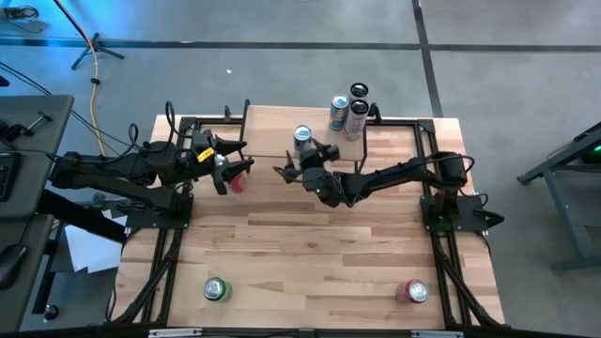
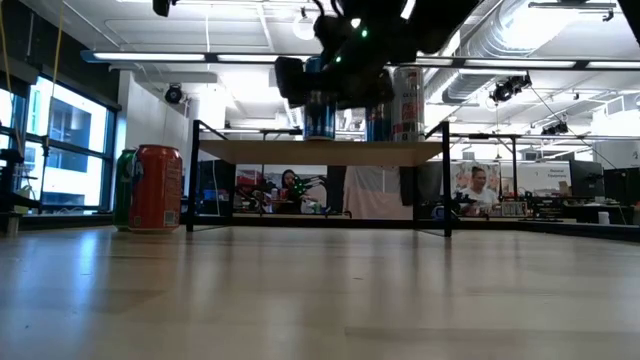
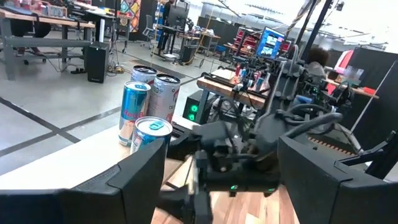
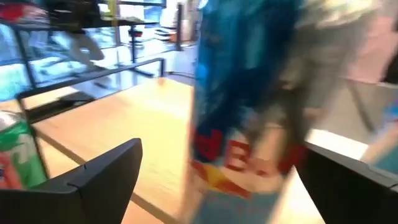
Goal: Place canned beverage on shelf
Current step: Put the blue soda can on the shelf aligned with the other blue soda can
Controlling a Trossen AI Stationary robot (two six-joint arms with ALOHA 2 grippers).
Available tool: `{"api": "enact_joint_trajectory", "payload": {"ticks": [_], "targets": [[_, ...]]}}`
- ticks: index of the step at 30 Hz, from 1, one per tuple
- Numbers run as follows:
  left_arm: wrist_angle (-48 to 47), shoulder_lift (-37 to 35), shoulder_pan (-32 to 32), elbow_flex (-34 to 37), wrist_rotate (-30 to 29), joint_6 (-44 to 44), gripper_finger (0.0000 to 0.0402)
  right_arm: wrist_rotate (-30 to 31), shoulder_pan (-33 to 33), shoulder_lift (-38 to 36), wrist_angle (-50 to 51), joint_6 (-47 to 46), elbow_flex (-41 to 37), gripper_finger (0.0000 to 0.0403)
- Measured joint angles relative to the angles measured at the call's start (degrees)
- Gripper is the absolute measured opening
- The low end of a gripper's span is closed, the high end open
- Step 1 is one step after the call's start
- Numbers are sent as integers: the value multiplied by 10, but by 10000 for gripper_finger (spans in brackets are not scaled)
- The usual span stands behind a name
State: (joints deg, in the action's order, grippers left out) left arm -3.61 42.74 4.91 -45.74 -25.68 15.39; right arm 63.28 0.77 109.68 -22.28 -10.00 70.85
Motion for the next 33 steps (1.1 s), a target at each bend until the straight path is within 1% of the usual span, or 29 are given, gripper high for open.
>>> {"api": "enact_joint_trajectory", "payload": {"ticks": [4,7,9,12,17,24,27,30,33], "targets": [[0,0,0,0,0,0,268,75,15,-18,39,0,0,399],[0,0,0,0,0,0,268,87,26,-35,63,-1,0,399],[0,0,0,0,0,0,268,78,32,-47,73,-7,0,399],[0,0,0,0,0,0,268,42,37,-61,85,-20,0,399],[0,0,0,0,0,0,268,15,43,-76,107,-20,0,399],[-10,0,0,0,0,0,268,14,86,-114,180,-26,0,399],[-11,0,0,0,-4,-5,268,11,111,-143,238,-52,0,399],[-11,0,0,0,-4,-31,268,3,137,-179,322,-105,0,399],[-10,0,0,0,-4,-68,268,-42,159,-219,432,-178,0,399]]}}
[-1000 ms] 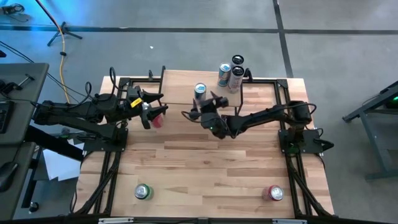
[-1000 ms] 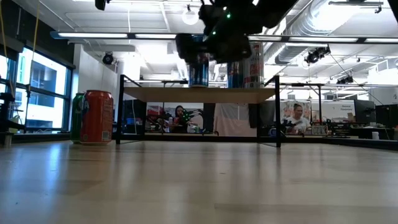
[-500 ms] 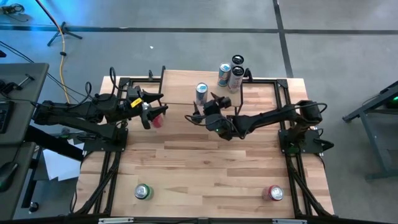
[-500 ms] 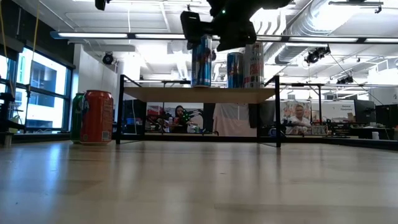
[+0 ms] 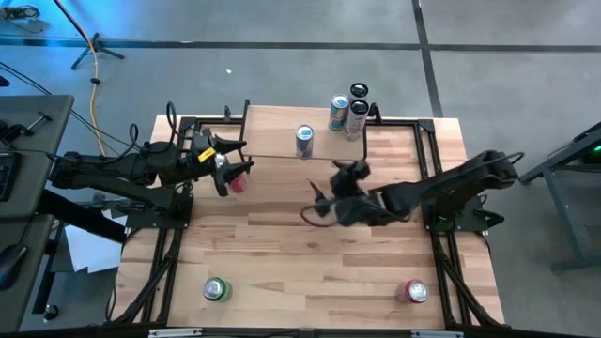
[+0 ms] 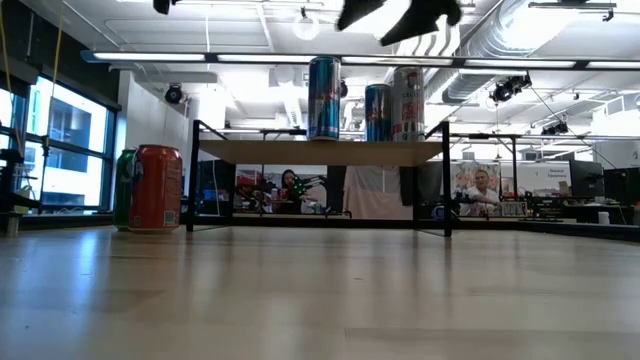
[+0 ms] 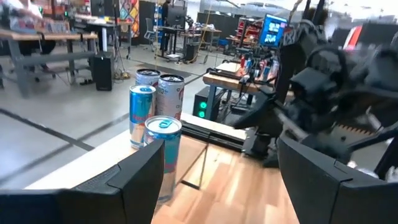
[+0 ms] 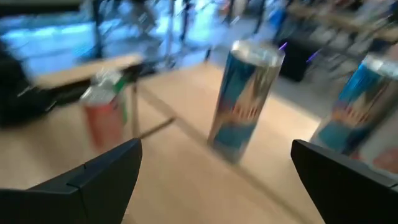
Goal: Place canned beverage on shelf
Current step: Put the blue soda can on the shelf aligned with the other blue soda can
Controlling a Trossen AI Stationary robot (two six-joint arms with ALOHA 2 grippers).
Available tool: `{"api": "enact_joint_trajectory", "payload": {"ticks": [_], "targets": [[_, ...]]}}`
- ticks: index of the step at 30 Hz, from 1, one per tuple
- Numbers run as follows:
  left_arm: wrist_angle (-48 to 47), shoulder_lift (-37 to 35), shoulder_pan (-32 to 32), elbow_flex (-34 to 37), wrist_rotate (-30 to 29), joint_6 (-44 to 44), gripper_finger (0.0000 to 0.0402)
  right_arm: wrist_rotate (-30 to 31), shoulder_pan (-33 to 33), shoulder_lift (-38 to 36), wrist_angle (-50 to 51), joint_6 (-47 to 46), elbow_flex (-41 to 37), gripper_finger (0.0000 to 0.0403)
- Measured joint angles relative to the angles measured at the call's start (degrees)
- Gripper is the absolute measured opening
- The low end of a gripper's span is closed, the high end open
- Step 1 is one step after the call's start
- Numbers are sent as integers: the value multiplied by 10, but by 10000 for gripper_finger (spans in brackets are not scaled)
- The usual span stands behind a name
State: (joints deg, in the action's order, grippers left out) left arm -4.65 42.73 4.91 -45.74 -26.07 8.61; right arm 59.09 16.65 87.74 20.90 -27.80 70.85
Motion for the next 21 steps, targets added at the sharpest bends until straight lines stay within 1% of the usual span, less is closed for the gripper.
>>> {"api": "enact_joint_trajectory", "payload": {"ticks": [4,7,11,14,16,19,21], "targets": [[2,0,0,0,0,-46,268,-82,23,-62,137,-97,-5,399],[3,0,0,0,0,-63,268,-92,52,-116,194,-146,-32,399],[3,0,0,0,21,-83,268,-96,102,-196,196,-162,-92,399],[3,0,0,0,35,-61,268,-89,133,-260,146,-183,-153,399],[4,0,0,0,47,-30,268,-81,146,-299,80,-171,-196,399],[12,0,0,0,58,10,268,-81,149,-345,-53,-100,-252,399],[22,0,0,0,84,17,268,-94,142,-367,-146,-32,-281,399]]}}
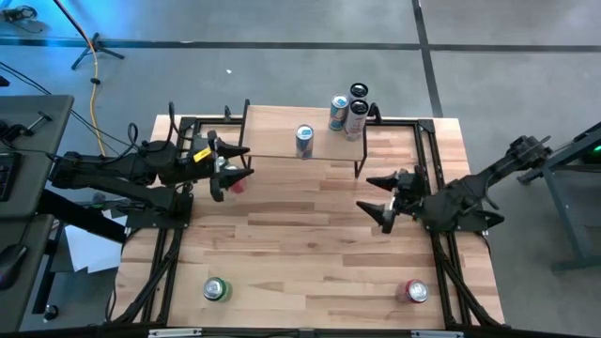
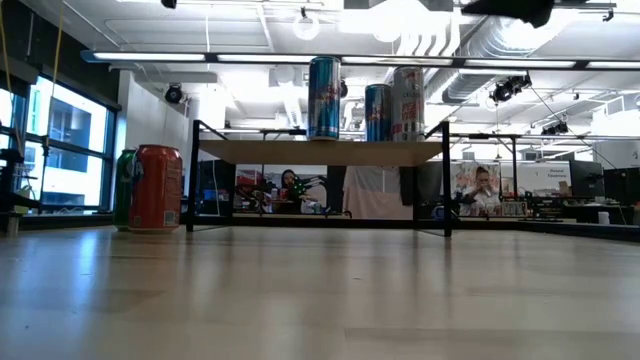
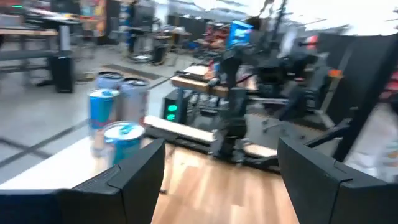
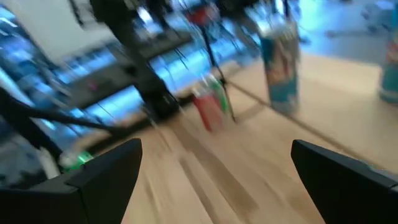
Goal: Place canned beverage on shelf
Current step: Put the blue soda can on the shelf aligned with the other blue soda can
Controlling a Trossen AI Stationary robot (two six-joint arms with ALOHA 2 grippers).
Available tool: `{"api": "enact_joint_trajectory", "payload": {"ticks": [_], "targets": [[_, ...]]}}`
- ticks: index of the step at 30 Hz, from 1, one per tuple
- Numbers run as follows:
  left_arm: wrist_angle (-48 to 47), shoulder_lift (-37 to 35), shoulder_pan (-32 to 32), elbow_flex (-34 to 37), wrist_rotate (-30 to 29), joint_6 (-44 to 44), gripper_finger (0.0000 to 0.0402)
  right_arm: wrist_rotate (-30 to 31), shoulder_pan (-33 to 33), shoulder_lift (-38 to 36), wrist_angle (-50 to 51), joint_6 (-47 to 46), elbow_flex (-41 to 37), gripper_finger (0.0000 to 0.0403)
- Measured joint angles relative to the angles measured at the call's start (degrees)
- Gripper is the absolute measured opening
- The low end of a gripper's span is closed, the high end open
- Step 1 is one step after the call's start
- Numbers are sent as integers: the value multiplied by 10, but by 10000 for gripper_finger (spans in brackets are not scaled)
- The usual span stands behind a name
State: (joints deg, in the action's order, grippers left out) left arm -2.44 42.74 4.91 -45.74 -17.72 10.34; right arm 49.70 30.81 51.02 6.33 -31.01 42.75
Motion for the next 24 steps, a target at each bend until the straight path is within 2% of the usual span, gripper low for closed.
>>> {"api": "enact_joint_trajectory", "payload": {"ticks": [5,9,12,18,24], "targets": [[48,0,2,0,48,1,268,-82,-35,-28,-168,124,-23,399],[61,0,8,0,49,-7,268,-161,-56,-28,-216,173,-4,399],[61,0,9,0,46,-10,268,-185,-57,-28,-218,153,7,399],[61,0,9,0,45,-5,268,-187,-56,-25,-218,45,11,399],[61,0,8,0,45,-17,268,-185,-72,-18,-216,57,11,399]]}}
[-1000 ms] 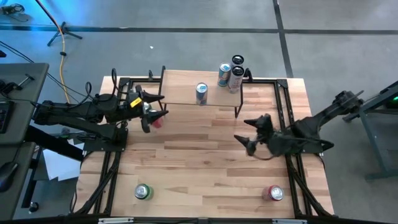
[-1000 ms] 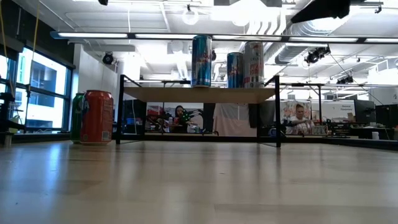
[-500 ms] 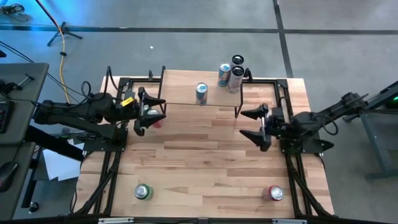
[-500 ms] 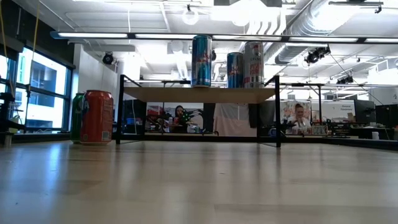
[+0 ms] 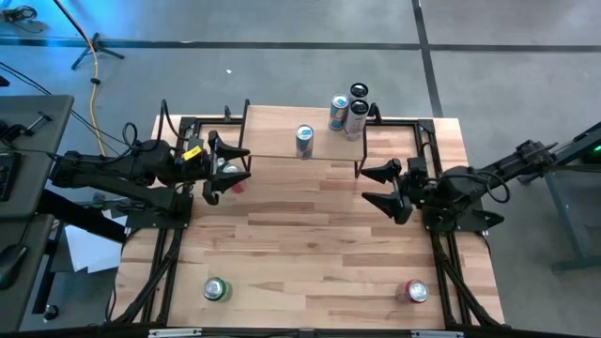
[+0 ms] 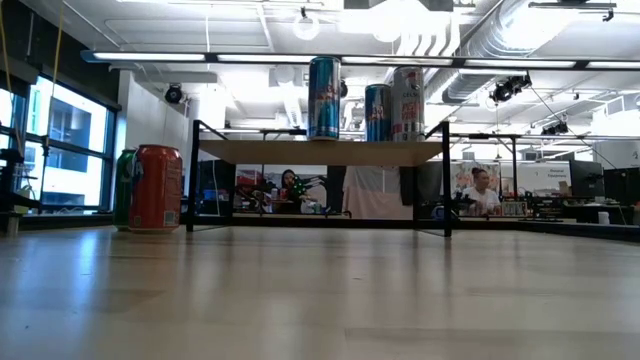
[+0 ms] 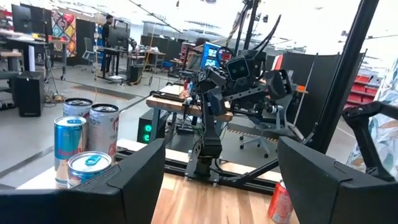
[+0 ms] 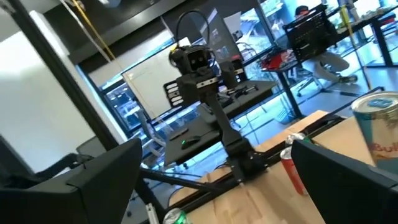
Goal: Place canned beverage on shelf
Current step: Put the blue soda can on the shelf aligned with the other blue soda can
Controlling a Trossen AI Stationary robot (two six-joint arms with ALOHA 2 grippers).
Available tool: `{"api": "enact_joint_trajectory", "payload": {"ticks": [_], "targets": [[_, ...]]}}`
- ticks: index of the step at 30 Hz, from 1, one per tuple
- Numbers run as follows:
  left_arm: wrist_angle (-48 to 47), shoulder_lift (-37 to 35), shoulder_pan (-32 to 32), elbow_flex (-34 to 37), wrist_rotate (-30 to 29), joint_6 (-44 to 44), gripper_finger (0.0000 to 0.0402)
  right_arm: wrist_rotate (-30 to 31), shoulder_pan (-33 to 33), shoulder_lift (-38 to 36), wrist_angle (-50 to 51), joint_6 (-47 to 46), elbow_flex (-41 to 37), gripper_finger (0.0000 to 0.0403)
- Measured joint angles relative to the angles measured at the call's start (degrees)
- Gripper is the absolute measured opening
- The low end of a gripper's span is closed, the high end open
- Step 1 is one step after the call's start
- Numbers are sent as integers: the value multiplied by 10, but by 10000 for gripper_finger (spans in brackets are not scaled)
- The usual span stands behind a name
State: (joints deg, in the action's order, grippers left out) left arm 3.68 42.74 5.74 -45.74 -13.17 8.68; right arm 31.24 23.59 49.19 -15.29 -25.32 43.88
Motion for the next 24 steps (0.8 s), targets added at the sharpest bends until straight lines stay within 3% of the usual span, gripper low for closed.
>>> {"api": "enact_joint_trajectory", "payload": {"ticks": [7,14,18,24], "targets": [[0,0,0,0,0,-14,268,0,-17,0,-2,-53,0,399],[-4,0,0,0,0,-8,268,1,-26,0,-6,25,0,375],[-7,0,0,0,0,-9,268,1,-31,0,-6,47,0,308],[-8,0,0,0,0,-9,268,0,-31,0,-2,63,0,162]]}}
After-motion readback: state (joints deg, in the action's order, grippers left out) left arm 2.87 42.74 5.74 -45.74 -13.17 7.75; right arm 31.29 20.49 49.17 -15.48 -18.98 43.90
